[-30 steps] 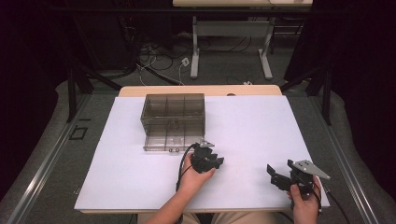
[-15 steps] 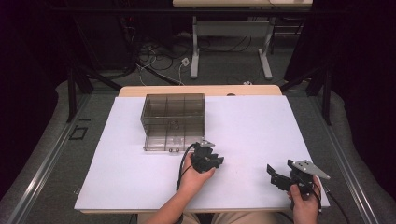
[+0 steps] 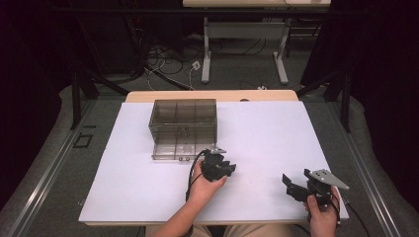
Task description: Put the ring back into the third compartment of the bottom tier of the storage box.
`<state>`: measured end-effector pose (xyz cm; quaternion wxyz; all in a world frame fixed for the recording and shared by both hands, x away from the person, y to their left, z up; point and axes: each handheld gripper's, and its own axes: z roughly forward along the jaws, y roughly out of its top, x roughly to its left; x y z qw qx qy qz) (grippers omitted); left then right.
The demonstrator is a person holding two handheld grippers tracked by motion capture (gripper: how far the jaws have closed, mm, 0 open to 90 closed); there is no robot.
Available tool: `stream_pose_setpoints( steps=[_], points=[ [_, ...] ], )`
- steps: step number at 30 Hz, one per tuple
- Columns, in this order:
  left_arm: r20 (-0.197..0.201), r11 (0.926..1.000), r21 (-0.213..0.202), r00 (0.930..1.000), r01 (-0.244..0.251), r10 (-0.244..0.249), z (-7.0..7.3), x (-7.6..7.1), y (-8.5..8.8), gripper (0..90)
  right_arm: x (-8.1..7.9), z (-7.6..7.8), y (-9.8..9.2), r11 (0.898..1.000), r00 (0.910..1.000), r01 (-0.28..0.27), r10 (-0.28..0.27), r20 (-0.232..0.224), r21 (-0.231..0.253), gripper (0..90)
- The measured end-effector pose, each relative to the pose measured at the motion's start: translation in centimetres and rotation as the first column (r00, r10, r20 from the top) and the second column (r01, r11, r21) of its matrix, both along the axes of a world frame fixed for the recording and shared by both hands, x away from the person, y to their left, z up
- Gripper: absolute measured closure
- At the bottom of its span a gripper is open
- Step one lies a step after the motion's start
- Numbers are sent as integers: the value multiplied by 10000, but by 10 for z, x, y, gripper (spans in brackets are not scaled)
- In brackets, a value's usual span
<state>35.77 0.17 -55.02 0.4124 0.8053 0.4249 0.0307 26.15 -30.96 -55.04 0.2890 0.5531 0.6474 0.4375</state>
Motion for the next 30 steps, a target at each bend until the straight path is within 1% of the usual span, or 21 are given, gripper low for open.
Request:
stream_pose_setpoints(
  steps=[4,5,6,7,10,13,15,16,18,20,21,24,25,28,29,30],
  points=[
    [75,10000,-29,10000,-47,47,3,1,2,681,0,0,0,10000,10000,-8,8,18,-2,146],
    [79,10000,-28,10000,-35,35,4,1,2,681,0,0,0,10000,10000,-9,9,82,27,146],
    [132,10000,13,9999,-41,41,5,1,3,681,0,0,0,10000,10000,-12,12,31,5,146],
    [181,9999,-63,9998,-81,82,7,1,3,681,0,0,0,10000,10000,-7,7,11,1,146],
    [259,9999,-81,9996,-125,127,9,2,4,681,0,0,0,10000,10000,-14,14,13,0,146],
    [343,9998,-150,9993,-160,165,14,3,6,681,0,0,0,10000,10000,5,-5,77,40,146],
    [342,9997,-159,9993,-167,172,15,3,7,681,0,0,0,10000,10000,1,-1,1,-1,146],
    [449,9993,-245,9986,-279,289,16,3,7,681,0,0,0,10000,10000,-6,6,12,10,146],
    [429,9993,-264,9987,-265,276,18,3,8,681,0,0,0,10000,10000,0,-1,81,35,146],
    [549,9991,-273,9979,-317,332,20,4,9,681,0,-1,0,10000,10000,-9,9,76,28,146],
    [531,9989,-341,9980,-330,348,21,4,9,681,0,-1,0,10000,10000,-10,10,83,25,146],
    [609,9988,-348,9975,-337,358,24,5,11,682,0,-1,0,10000,10000,-9,9,76,27,146],
    [666,9986,-352,9969,-401,423,26,6,12,682,0,-1,0,10000,10000,-13,13,58,37,146],
    [753,9988,-328,9964,-358,382,28,7,14,681,0,0,0,10000,10000,-27,27,-39,-14,146],
    [808,9978,-451,9954,-486,521,30,7,14,682,0,0,0,10000,10000,-18,18,-77,-33,146],
    [808,9978,-451,9954,-486,521,30,7,14,682,0,0,0,10000,10000,-18,18,-77,-33,146]
  ],
)
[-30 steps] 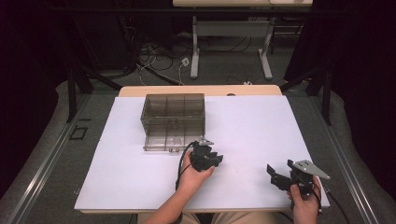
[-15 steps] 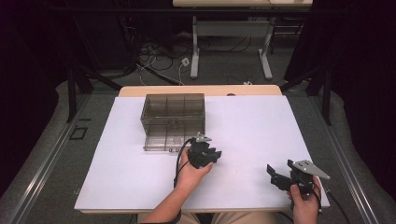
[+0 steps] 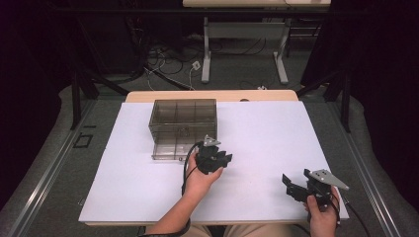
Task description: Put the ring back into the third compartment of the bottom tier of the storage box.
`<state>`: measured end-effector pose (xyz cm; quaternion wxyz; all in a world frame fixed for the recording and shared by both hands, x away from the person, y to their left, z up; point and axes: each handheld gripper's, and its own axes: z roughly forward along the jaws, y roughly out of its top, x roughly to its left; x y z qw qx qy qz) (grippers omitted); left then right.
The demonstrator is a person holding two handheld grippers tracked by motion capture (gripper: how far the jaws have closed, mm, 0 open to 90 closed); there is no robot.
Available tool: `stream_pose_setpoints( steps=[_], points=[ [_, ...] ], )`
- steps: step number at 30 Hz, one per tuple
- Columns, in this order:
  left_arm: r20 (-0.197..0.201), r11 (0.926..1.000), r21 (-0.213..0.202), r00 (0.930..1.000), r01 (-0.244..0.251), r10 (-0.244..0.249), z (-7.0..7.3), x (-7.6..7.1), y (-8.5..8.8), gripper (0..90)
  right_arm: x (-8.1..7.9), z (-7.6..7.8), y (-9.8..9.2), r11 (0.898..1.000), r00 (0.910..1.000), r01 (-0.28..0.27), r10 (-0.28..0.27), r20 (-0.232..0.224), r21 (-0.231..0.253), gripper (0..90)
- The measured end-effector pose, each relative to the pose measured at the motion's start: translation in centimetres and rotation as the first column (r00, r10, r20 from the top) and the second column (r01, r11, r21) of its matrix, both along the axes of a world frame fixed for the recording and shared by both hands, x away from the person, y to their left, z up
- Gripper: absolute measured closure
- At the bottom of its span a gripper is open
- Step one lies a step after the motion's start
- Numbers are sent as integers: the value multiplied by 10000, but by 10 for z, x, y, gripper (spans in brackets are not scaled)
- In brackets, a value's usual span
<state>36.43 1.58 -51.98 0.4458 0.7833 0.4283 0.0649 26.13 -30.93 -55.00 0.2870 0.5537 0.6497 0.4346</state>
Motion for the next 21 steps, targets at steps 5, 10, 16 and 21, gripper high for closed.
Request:
stream_pose_setpoints(
  steps=[5,10,16,21],
  points=[
    [176,9999,-36,9998,-112,113,5,1,4,682,0,-1,0,10000,9999,37,-38,139,75,146],
    [371,9993,-168,9988,-327,334,8,0,6,682,0,-1,0,10000,10000,30,-30,85,37,146],
    [650,9982,-253,9963,-544,559,12,0,10,682,0,-1,0,10000,10000,27,-27,39,22,146],
    [901,9965,-349,9928,-760,788,15,0,14,682,0,-1,0,10000,10000,18,-18,37,15,146]
  ],
)
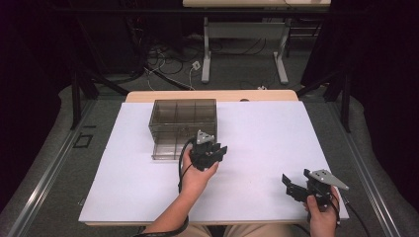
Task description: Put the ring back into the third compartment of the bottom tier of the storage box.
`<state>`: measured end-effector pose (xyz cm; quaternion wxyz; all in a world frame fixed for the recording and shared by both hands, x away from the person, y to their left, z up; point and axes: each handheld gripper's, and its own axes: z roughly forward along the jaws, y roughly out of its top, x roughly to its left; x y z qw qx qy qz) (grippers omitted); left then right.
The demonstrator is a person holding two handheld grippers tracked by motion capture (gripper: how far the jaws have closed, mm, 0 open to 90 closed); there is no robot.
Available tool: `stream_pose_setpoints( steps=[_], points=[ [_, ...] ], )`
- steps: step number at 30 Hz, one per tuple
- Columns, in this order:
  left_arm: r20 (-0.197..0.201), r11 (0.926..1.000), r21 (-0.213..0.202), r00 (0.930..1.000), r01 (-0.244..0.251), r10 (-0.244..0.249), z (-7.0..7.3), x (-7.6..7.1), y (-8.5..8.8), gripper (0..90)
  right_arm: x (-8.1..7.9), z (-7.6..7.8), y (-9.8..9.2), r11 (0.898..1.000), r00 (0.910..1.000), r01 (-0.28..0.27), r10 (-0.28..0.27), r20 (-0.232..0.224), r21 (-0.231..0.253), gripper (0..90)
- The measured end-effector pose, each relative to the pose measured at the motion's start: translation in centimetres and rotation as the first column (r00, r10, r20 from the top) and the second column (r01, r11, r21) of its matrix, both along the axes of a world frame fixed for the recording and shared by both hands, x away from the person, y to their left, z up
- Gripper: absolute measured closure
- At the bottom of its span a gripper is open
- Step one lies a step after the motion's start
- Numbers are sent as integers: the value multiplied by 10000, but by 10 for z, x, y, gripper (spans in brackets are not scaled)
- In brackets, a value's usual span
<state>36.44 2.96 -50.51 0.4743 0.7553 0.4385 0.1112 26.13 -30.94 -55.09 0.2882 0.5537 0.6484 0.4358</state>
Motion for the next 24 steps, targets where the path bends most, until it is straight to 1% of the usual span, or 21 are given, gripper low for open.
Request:
stream_pose_setpoints(
  steps=[1,2,3,4,5,6,7,8,9,10,13,14,16,18,20,24],
  points=[
    [28,10000,34,10000,-11,11,1,0,1,683,0,0,0,10000,10000,15,-15,-8,25,146],
    [151,9999,19,9998,-115,115,2,0,3,683,0,0,0,10000,10000,8,-8,-87,-16,146],
    [151,9999,19,9998,-115,115,2,0,3,683,0,0,0,10000,10000,8,-8,-87,-16,146],
    [159,9998,-93,9997,-182,183,2,0,3,683,0,0,0,10000,10000,-11,11,-17,-15,146],
    [239,9998,-2,9995,-214,214,3,0,5,683,0,0,0,10000,10000,-9,9,-13,3,146],
    [279,9994,-139,9991,-318,322,4,0,7,683,0,0,0,10000,10000,-4,4,-21,7,146],
    [279,9994,-139,9991,-318,322,4,0,7,683,0,0,0,10000,10000,-4,4,-21,7,146],
    [396,9990,-155,9984,-409,415,5,0,9,683,0,0,0,10000,10000,-2,2,-34,14,146],
    [396,9990,-155,9984,-409,415,5,0,9,684,0,0,0,10000,10000,-2,2,-34,14,146],
    [420,9983,-252,9977,-518,528,6,0,10,684,0,0,0,10000,10000,-6,6,-25,2,146],
    [462,9980,-264,9972,-582,593,7,1,12,684,0,0,1,10000,10000,27,-26,-46,45,146],
    [535,9974,-288,9963,-656,671,7,1,14,685,0,0,0,10000,10000,25,-25,-43,33,146],
    [555,9973,-289,9961,-673,688,8,1,16,685,0,0,0,10000,10000,25,-25,-41,29,146],
    [526,9960,-376,9952,-807,826,8,2,17,685,0,0,0,10000,10000,-2,2,-32,0,146],
    [601,9954,-368,9941,-887,908,7,2,19,685,0,0,0,10000,10000,20,-19,-42,32,146],
    [620,9940,-405,9926,-1018,1042,8,3,23,685,0,0,0,10000,10000,-2,2,-32,4,146]
  ],
)
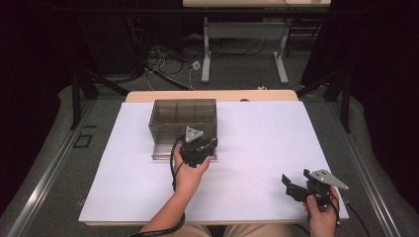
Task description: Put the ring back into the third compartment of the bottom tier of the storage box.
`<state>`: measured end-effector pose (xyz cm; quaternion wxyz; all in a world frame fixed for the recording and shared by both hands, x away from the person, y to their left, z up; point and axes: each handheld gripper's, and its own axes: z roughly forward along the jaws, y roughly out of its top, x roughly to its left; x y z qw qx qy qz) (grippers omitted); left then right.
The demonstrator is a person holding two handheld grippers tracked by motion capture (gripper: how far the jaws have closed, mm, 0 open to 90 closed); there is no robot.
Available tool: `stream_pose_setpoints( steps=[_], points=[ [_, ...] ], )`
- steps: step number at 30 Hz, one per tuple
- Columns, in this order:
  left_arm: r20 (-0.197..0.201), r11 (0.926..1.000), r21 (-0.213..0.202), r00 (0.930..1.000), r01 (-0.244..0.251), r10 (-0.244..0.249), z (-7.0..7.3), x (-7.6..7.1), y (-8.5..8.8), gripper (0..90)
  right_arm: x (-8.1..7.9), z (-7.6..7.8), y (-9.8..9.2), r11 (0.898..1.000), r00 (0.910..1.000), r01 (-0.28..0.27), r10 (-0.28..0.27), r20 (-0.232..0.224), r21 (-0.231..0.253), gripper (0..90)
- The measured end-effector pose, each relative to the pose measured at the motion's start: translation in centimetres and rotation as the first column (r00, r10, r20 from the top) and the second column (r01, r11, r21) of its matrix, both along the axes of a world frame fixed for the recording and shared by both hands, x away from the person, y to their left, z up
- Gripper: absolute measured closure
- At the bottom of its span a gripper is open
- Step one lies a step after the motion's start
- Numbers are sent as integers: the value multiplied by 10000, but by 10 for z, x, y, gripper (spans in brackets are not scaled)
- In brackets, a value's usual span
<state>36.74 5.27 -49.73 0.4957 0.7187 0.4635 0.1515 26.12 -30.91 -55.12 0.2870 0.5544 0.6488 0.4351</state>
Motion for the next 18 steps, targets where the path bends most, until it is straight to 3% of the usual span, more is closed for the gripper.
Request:
stream_pose_setpoints(
  steps=[18],
  points=[
    [17,9975,-119,9976,-694,694,-4,6,20,686,0,0,0,10000,10000,12,-12,16,-39,146]
  ],
)
